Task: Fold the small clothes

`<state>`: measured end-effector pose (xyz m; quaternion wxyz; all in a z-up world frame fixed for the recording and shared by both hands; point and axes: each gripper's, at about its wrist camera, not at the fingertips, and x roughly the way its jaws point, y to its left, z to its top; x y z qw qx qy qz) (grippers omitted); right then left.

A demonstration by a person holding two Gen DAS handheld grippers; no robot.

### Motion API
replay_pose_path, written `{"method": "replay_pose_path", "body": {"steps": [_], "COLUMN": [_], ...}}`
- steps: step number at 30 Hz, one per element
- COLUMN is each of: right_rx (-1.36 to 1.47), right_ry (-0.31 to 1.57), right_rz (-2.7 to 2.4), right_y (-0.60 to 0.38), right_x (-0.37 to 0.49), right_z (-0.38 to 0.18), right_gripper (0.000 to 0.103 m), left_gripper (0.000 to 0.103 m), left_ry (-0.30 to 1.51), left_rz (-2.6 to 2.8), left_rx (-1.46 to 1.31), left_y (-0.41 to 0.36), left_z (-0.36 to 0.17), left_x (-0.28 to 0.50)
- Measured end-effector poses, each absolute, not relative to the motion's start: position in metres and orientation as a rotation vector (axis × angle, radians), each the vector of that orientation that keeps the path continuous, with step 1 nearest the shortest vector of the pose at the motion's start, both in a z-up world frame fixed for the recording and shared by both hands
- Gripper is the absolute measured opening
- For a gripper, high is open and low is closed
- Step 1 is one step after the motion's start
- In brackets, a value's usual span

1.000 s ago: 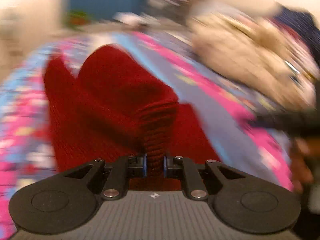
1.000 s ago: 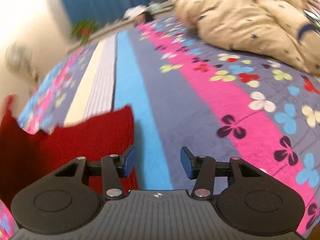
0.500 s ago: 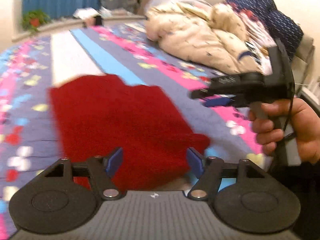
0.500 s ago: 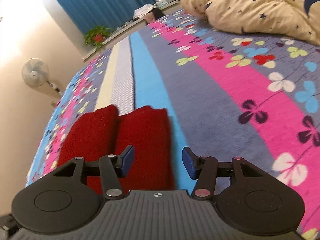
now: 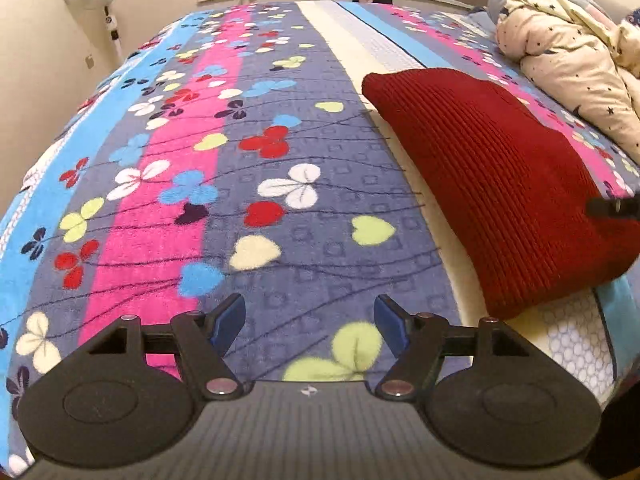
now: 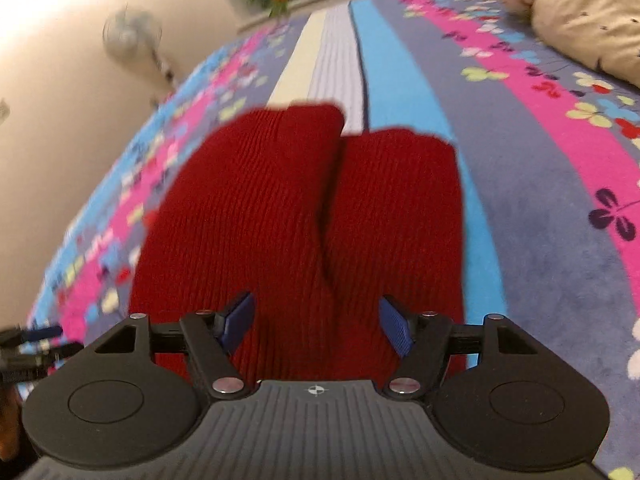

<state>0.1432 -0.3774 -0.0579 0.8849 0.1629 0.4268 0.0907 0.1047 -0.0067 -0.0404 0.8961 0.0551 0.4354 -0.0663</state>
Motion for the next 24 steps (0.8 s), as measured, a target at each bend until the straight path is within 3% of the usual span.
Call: {"method": "replay_pose_path", "body": {"steps": [2,4,6,8,12,18,20,22,24], "right_rx": [0.264,0.19,0.162,0.185,0.194,0.479,0.458,0.421,0.383], "right_ry": [0.898,0.888,0.871,0.848,0.753,0.497,0.585,0.829,0.954], "right_rz": [0.193,0.182,0.173,0.198,0.188,0.161,0.077,0.044,0.032], "right_y": [-0.365,-0.355,-0.354,-0.358,-0.364,-0.419,-0.427,-0.426,-0.418], "right_x": [0.143,0.14,0.136,0.134,0.122,0.095,0.101,0.118,0.124], "right_z": [-0.06,-0.06,-0.059,-0.054,-0.038,0.002,-0.009,-0.041,-0.065], "right_gripper": [0.068,0.058,0.026,0.014,0.012,0.009,0.009,0.009,0.011], "left_gripper": [0.076,0.076,0.076,0.076,0.076,0.076,0.076,0.076,0.076], "left_ry": [0.897,0.901,0.905,0.907,0.907,0.899,0.902,0.908,0.914], "left_rz": [-0.126,-0.138,-0.134,-0.134,-0.144,-0.162,-0.166,-0.168,-0.168], "left_rx": [0.098,0.09,0.094,0.089,0.071,0.054,0.056,0.06,0.062], "left_y": [-0.004,-0.001,0.0,-0.001,0.0,-0.001,-0.003,-0.005,-0.007], "left_z": [-0.038,-0.038,-0.039,-0.041,-0.04,-0.038,-0.039,-0.041,-0.043], "left_x": [0.108,0.11,0.109,0.108,0.106,0.104,0.105,0.105,0.106]}}
